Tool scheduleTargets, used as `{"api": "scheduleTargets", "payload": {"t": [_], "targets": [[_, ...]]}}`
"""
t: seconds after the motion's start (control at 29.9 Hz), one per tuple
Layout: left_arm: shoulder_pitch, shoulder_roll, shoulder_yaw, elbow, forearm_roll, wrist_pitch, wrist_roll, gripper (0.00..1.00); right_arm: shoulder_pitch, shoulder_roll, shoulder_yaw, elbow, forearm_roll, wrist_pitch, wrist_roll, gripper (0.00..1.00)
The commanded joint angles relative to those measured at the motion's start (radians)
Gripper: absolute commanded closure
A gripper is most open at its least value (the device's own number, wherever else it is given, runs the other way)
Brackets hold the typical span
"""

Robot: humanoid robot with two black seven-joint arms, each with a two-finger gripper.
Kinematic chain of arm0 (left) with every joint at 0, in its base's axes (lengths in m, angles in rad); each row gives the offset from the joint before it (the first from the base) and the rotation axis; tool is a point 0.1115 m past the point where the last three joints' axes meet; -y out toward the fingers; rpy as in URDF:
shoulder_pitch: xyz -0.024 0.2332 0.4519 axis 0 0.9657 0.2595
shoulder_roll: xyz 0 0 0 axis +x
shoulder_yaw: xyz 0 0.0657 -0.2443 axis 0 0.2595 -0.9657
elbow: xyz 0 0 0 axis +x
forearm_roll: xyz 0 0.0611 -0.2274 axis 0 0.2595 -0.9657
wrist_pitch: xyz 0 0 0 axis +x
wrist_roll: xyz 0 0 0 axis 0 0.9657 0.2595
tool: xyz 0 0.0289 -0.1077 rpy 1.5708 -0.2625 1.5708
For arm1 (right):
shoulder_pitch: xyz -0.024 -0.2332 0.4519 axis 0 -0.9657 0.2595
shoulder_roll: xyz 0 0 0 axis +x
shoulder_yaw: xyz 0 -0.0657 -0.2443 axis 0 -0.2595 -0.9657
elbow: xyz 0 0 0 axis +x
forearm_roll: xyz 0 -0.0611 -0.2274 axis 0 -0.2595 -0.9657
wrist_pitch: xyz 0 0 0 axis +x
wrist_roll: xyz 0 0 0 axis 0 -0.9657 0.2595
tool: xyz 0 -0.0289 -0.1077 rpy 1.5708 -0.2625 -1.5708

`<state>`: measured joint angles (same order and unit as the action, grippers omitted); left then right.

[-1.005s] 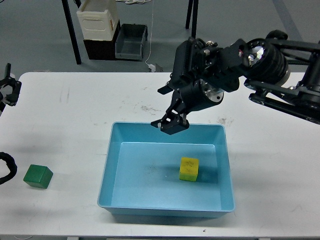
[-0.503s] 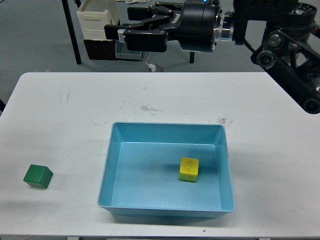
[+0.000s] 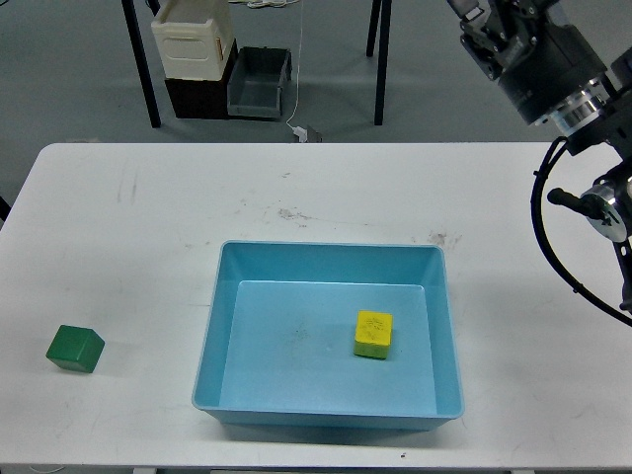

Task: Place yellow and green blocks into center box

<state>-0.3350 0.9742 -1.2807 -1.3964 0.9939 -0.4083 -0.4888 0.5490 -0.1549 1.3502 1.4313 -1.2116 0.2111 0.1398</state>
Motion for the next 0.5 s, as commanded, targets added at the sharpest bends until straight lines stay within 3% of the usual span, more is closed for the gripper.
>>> {"api": "scheduleTargets", "payload": {"t": [0.0, 0.27, 0.47], "targets": [[-0.054, 0.053, 0.006, -0.019, 0.161, -0.080, 0.000, 0.02, -0.095, 0.000, 0.110, 0.047, 0.037, -0.029, -0.043, 0.05], [-0.104, 0.194, 0.113, -0.153, 0.514, -0.080, 0.000, 0.05, -0.362, 0.011, 0.300, 0.144, 0.198, -0.036, -0.035, 0.03], [-0.176, 0.280, 0.331, -0.279, 0.693, -0.080, 0.000, 0.05, -0.492, 0.052, 0.466, 0.181, 0.208, -0.087, -0.034, 0.03]]}}
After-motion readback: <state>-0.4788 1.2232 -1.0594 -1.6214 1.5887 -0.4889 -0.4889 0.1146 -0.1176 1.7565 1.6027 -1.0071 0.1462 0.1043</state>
